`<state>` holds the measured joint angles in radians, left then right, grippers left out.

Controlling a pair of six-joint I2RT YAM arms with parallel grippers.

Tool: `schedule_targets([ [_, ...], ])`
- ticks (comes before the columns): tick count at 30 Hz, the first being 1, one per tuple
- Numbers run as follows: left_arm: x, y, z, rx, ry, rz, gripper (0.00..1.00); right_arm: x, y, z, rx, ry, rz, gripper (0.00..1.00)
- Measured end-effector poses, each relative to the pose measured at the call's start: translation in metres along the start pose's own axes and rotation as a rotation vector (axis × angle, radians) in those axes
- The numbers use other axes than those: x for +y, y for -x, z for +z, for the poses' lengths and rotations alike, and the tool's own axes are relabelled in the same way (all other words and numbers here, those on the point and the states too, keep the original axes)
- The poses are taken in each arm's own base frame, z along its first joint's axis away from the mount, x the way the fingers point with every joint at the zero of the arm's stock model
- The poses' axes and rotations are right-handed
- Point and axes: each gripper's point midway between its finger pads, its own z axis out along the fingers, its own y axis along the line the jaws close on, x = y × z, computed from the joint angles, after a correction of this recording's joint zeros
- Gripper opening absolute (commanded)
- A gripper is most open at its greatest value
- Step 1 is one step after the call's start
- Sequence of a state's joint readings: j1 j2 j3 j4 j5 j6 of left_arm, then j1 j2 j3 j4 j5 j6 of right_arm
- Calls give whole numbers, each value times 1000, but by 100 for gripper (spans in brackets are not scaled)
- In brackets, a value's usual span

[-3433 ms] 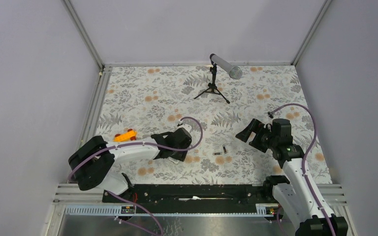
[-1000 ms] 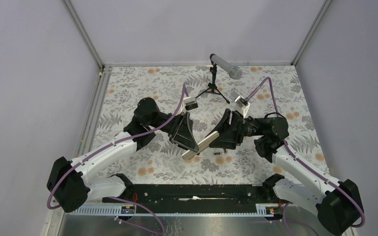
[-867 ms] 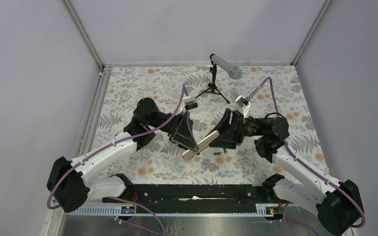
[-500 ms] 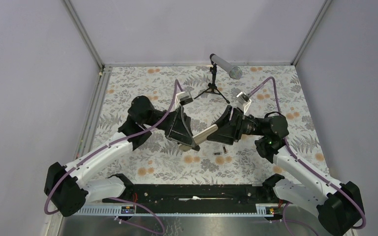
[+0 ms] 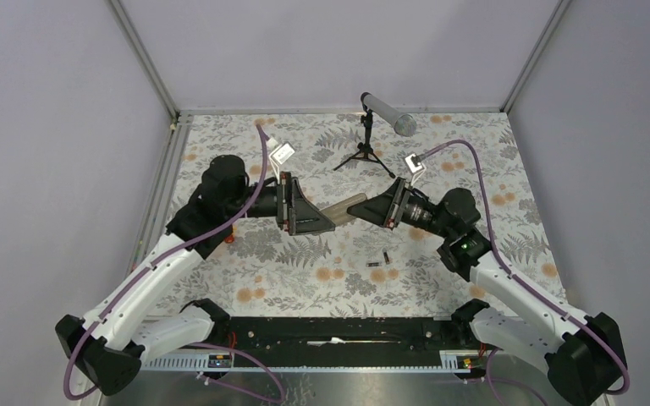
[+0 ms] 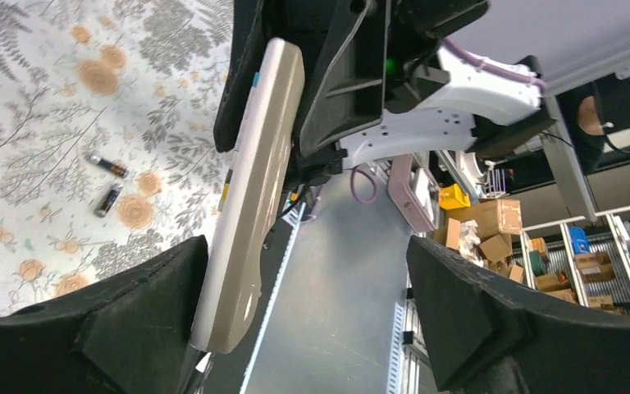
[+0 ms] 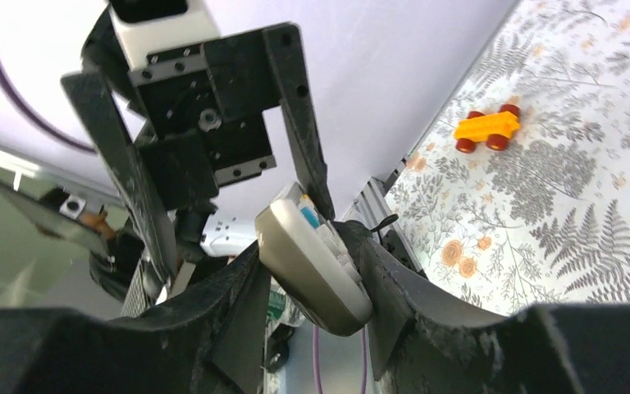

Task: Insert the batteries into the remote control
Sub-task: Adjust the remote control.

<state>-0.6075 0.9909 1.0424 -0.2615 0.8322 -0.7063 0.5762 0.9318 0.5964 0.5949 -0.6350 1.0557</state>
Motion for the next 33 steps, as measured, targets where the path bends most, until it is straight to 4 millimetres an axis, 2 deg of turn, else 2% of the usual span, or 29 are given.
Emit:
schedule_targets([
  [4,23,-11,6,21,51,-22,81,-25,5,6,-41,-99,100,30],
  [7,43,-20,10,48,107,-46,72,-42,4,9,-48,-154,160,29],
  [10,61,-27,13,66,159,-68,57,-47,3,11,-48,-174,208,28],
  [12,69,-29,15,76,180,-81,53,-50,3,11,-52,-184,234,27],
  [14,75,-30,18,85,190,-97,55,-51,3,12,-54,-188,253,25],
  [18,84,-34,22,91,207,-127,80,-53,2,11,-64,-189,277,22],
  [20,86,-33,22,77,215,-150,84,-57,1,9,-83,-195,291,21],
  [22,87,-31,23,47,214,-172,84,-61,1,5,-111,-196,303,21],
  [25,84,-30,23,-35,182,-239,78,-62,2,-3,-161,-196,316,21],
  [30,80,-31,22,-146,109,-360,67,-44,19,-9,-250,-144,293,21],
  [33,69,-21,25,-189,65,-381,64,-38,24,-10,-271,-121,291,22],
])
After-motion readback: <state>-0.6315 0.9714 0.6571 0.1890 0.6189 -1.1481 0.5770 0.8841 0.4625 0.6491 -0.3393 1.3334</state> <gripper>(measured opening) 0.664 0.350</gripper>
